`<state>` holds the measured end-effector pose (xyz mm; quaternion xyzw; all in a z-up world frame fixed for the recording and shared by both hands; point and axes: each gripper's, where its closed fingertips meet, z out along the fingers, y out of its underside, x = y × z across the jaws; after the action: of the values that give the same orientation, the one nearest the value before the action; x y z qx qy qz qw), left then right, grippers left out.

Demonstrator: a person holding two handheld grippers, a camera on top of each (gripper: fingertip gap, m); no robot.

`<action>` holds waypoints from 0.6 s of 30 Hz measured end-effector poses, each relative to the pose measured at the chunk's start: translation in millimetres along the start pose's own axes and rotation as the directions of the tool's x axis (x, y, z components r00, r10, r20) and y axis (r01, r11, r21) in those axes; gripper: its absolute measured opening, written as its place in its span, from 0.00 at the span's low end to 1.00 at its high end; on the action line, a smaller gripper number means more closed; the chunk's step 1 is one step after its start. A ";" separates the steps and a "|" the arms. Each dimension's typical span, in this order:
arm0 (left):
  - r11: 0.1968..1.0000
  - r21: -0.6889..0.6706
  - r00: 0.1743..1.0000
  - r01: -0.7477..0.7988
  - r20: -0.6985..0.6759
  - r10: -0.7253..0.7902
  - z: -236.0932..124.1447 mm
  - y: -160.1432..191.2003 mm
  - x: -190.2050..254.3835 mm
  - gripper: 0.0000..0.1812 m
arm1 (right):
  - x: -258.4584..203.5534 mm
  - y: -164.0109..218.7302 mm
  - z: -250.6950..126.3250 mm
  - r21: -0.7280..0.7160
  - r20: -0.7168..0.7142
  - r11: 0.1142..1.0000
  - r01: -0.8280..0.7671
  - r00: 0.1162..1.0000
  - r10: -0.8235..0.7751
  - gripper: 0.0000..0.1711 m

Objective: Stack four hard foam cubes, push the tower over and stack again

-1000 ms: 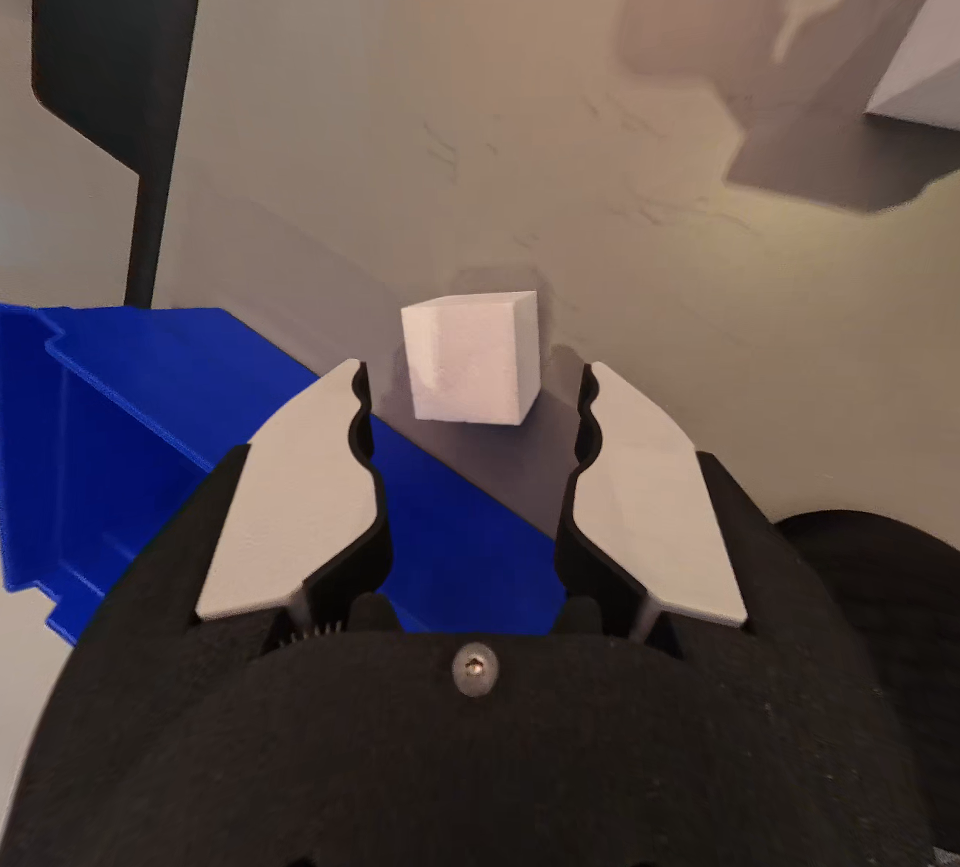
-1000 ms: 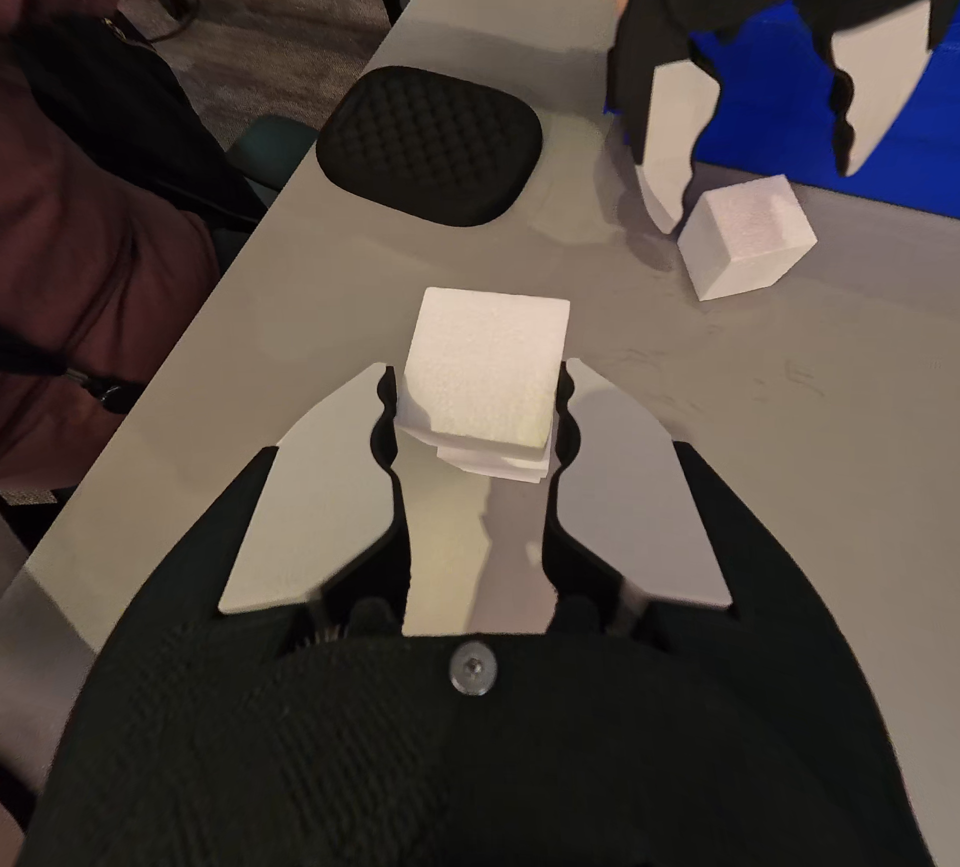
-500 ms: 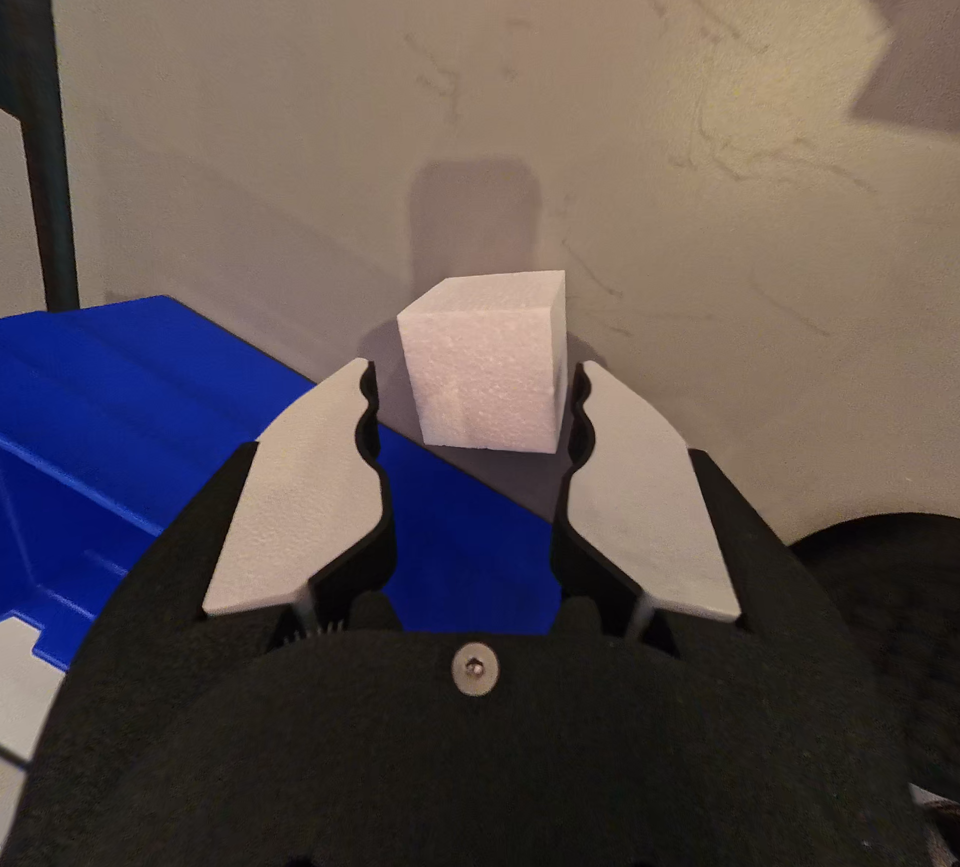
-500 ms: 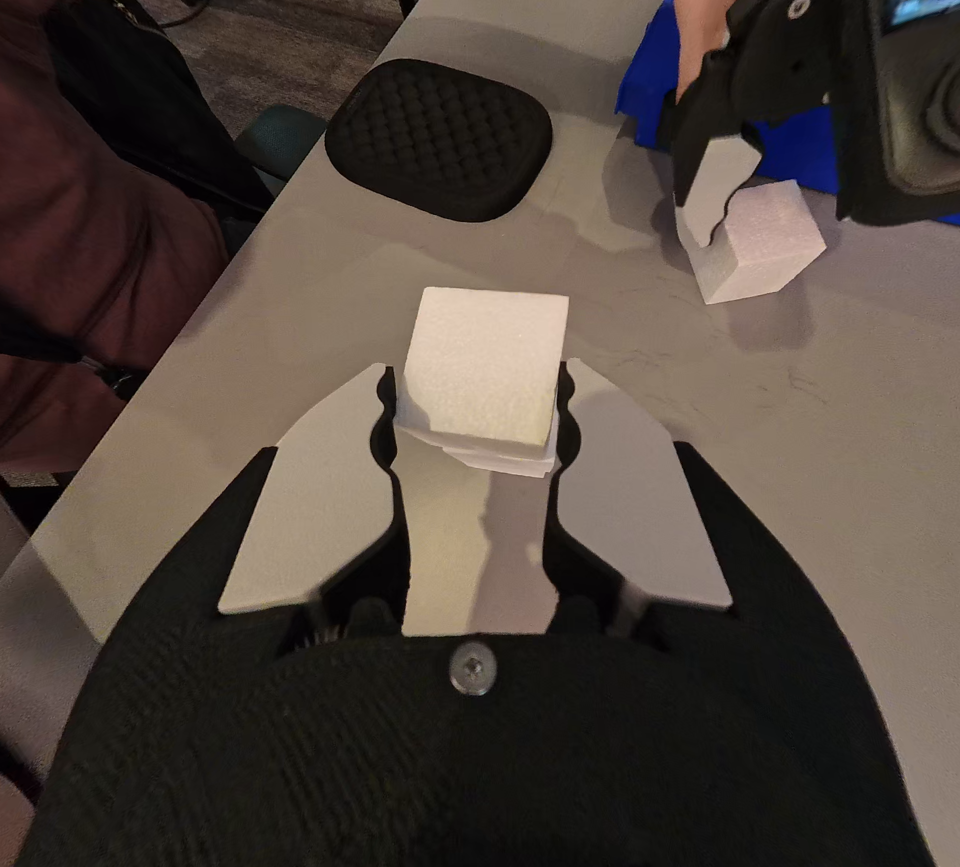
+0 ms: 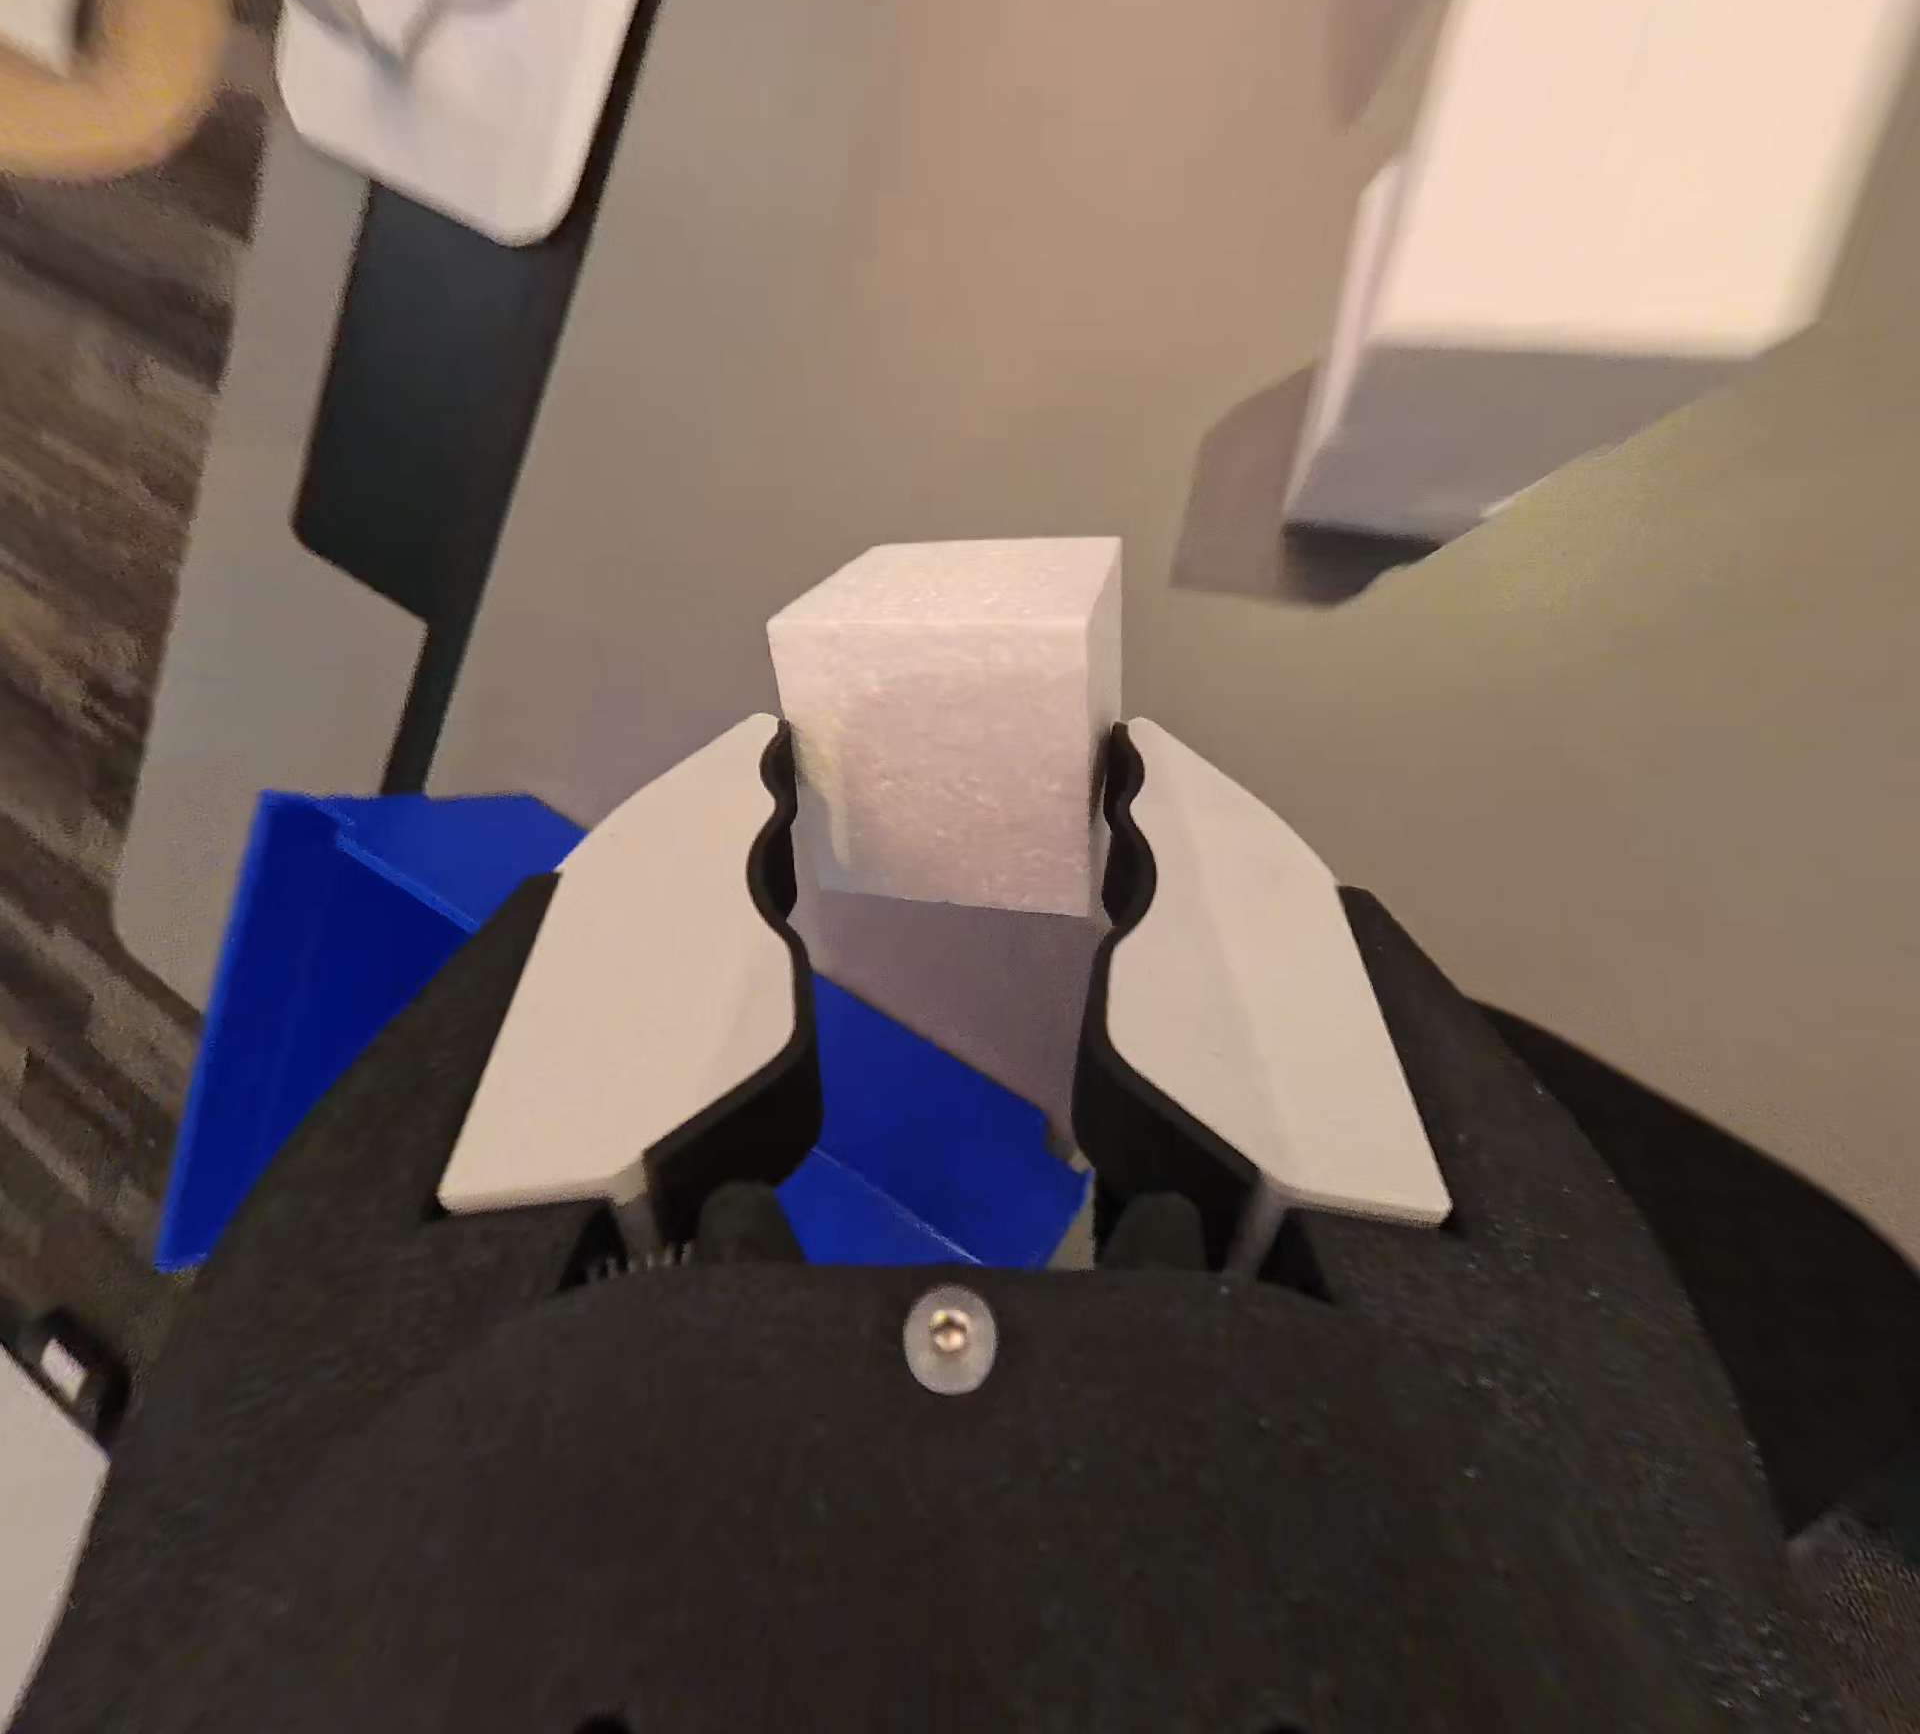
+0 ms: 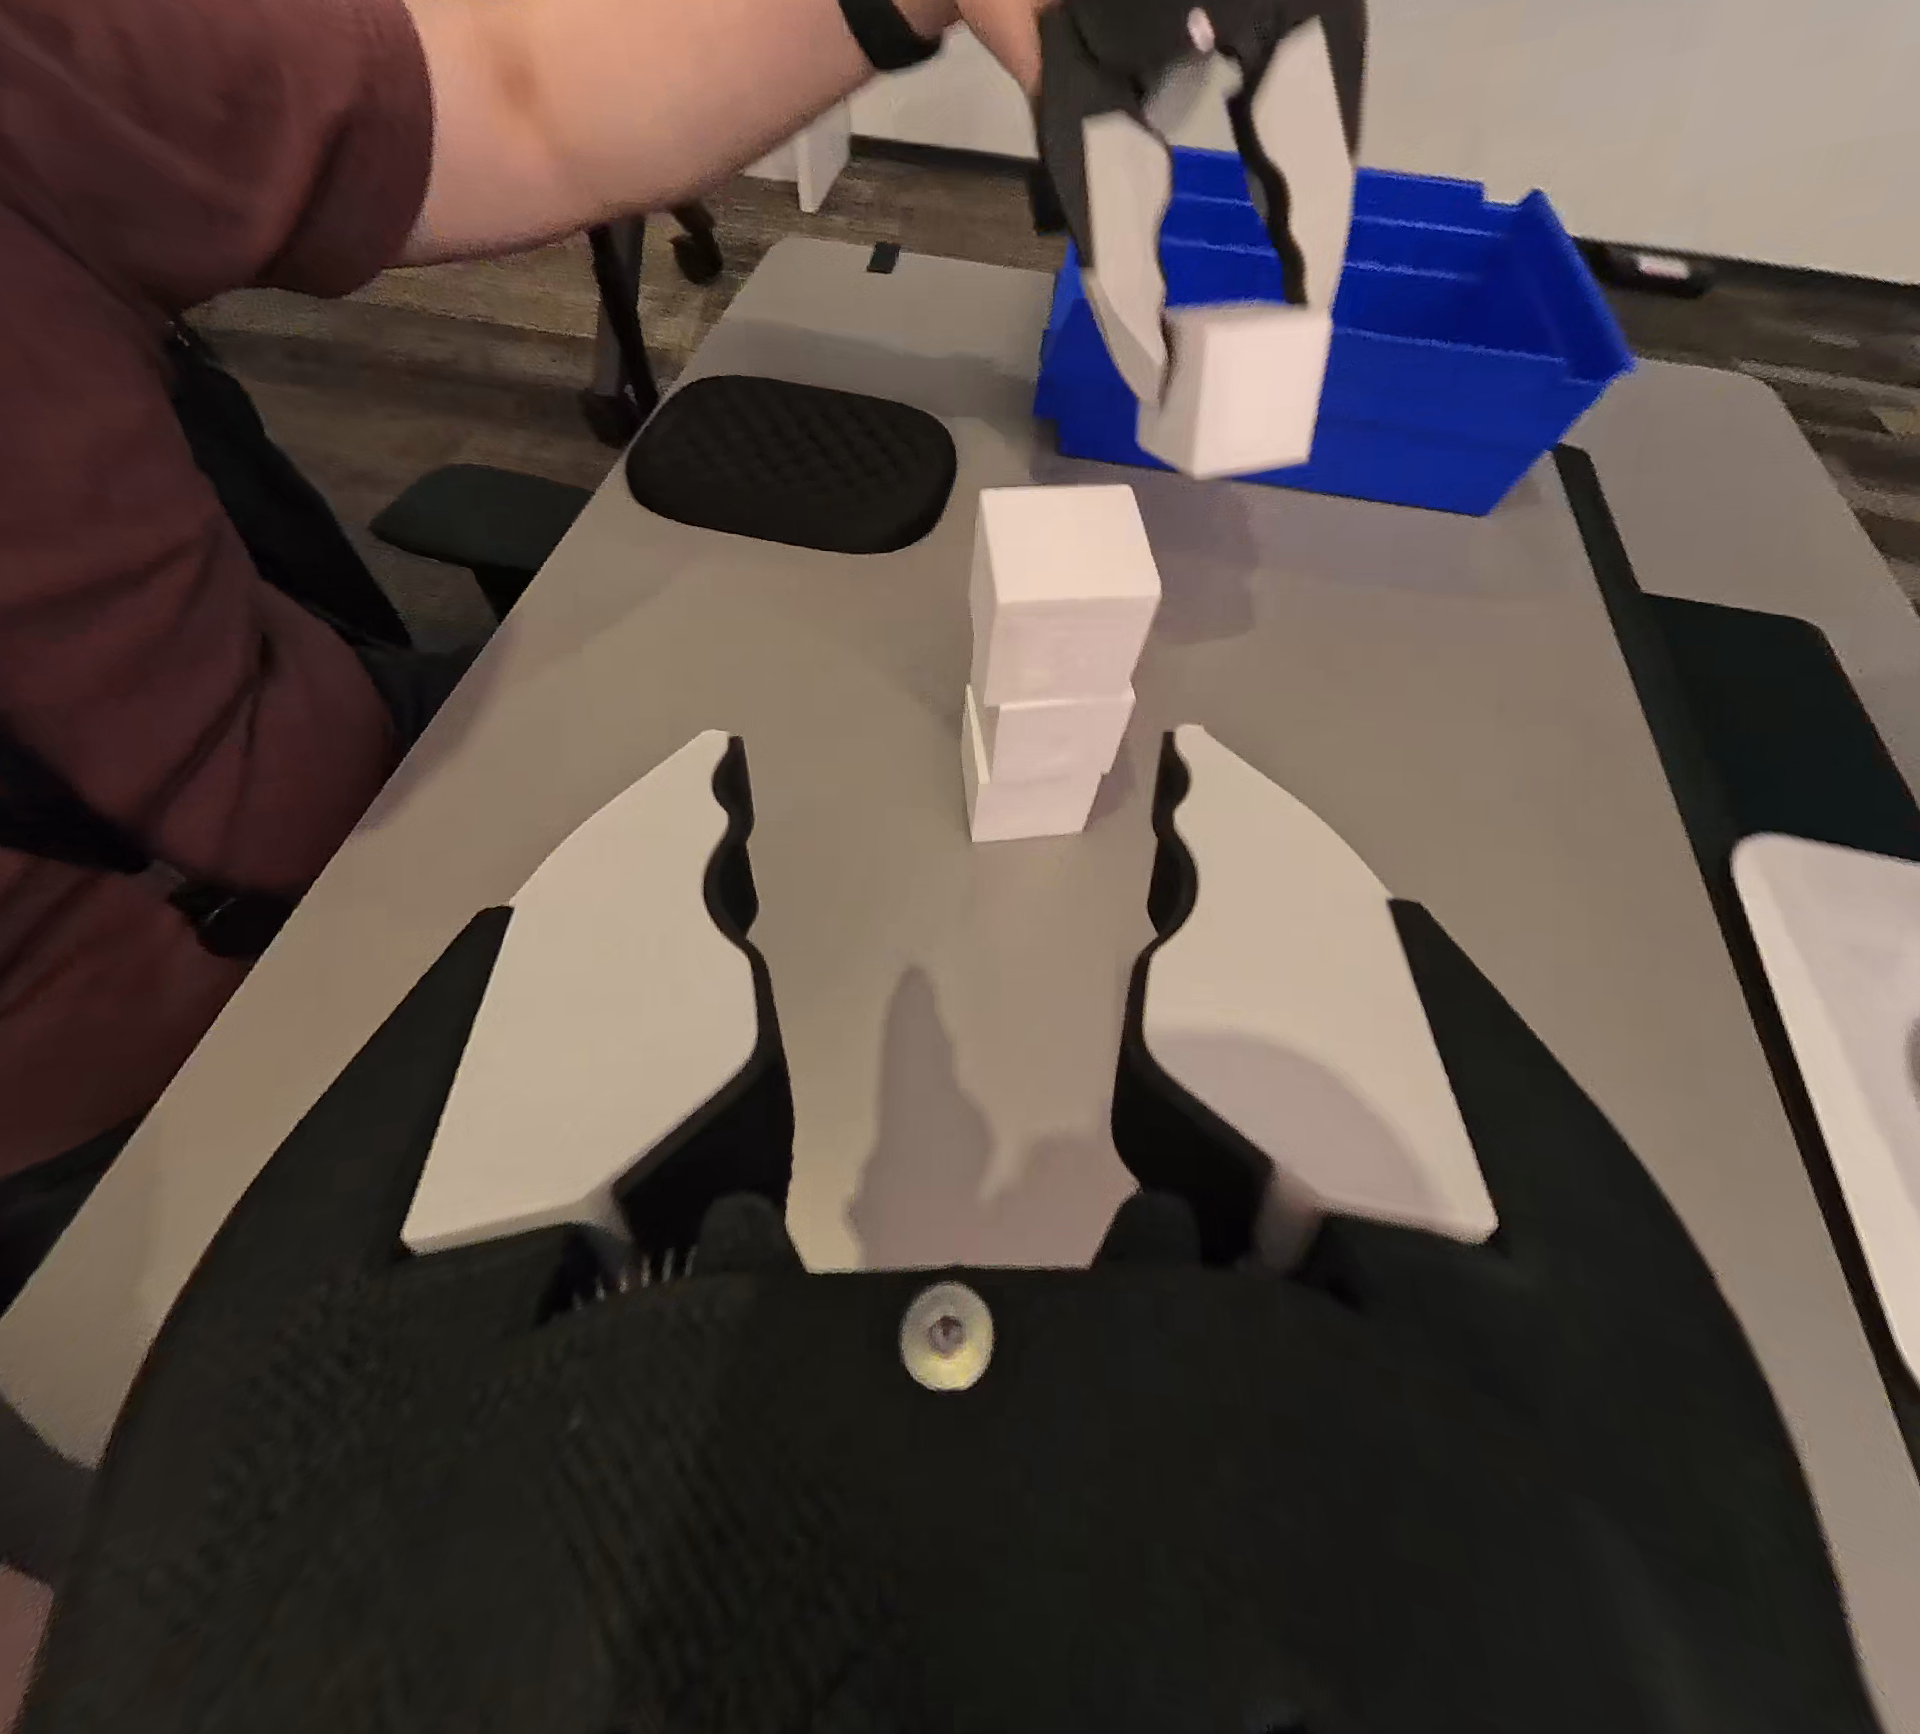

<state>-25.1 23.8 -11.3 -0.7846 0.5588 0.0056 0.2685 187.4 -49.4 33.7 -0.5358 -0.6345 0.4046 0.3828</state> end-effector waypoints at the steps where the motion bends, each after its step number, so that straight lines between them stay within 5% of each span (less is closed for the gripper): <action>1: 1.000 0.020 1.000 -0.007 -0.005 0.007 -13.5 -16.4 6.0 0.32 | 1.3 0.8 -7.1 -0.007 -0.015 1.000 -0.015 1.000 0.015 0.44; 8: 0.994 -0.058 0.994 -0.088 -0.072 0.084 -53.0 -91.9 58.6 0.32 | 6.2 1.1 -31.8 0.044 -0.029 0.998 -0.050 0.998 0.051 0.44; 18: 0.950 -0.243 0.981 -0.194 -0.065 0.184 -22.9 -95.6 72.2 0.32 | 11.2 8.5 -48.9 0.082 -0.042 0.992 -0.096 0.994 0.100 0.46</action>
<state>79.4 -27.0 25.7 -0.7550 0.6316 0.0850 0.1547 234.1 -32.4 45.1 -0.5598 -0.5817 0.4358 0.3981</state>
